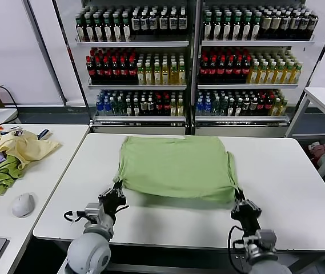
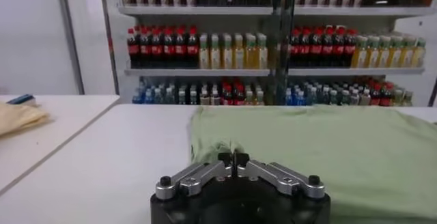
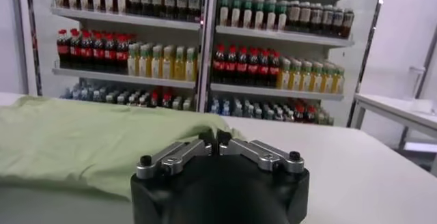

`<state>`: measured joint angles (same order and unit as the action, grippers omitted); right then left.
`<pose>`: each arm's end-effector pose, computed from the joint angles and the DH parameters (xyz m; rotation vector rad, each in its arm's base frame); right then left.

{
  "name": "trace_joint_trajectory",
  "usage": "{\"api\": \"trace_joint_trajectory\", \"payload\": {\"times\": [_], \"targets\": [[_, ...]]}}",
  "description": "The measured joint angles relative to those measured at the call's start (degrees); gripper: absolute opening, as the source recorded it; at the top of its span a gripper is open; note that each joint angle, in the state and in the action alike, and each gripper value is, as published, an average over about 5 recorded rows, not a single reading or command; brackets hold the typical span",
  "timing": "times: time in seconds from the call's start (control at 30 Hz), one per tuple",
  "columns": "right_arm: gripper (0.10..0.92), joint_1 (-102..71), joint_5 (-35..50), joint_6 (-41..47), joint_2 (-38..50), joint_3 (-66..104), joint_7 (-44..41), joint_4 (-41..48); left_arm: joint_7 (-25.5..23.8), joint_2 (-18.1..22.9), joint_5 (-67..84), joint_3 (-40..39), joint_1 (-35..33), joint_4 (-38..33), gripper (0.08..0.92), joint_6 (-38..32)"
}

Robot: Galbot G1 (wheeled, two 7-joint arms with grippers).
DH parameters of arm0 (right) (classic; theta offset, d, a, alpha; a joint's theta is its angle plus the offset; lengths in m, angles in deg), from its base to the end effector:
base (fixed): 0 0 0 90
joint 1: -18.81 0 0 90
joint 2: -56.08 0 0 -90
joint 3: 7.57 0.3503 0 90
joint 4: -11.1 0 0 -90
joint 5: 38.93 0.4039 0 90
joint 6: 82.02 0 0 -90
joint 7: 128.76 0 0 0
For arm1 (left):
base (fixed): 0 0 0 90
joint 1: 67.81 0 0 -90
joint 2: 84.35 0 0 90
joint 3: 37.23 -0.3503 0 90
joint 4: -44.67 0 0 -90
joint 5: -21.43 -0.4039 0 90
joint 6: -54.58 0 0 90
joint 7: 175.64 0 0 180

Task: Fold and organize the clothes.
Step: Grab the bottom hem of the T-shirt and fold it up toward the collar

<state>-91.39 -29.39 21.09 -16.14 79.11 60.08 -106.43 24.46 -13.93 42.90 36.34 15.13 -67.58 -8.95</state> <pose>0.2796 -0.0302 -0.2756 0.0318 -3.0195 0.1887 0.3286 -0.0335 -0.2638 -0.0887 -2.8284 -0.0510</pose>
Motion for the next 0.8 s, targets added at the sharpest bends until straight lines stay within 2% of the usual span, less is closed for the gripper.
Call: {"api": "trace_joint_trajectory", "payload": {"times": [0.5, 0.8], "targets": [[0.126, 16.8, -1.6, 1.8, -0.3, -5.5, -1.3, 15.2, -0.7, 0.0, -3.0, -4.6, 11.1, 13.4, 0.086, 0.1], [0.126, 24.5, -3.4, 1.5, -1.3, -7.7, -2.1, 22.8, -0.1, 1.1, -5.5, -5.4, 14.5, 19.3, 0.087, 0.4]]}}
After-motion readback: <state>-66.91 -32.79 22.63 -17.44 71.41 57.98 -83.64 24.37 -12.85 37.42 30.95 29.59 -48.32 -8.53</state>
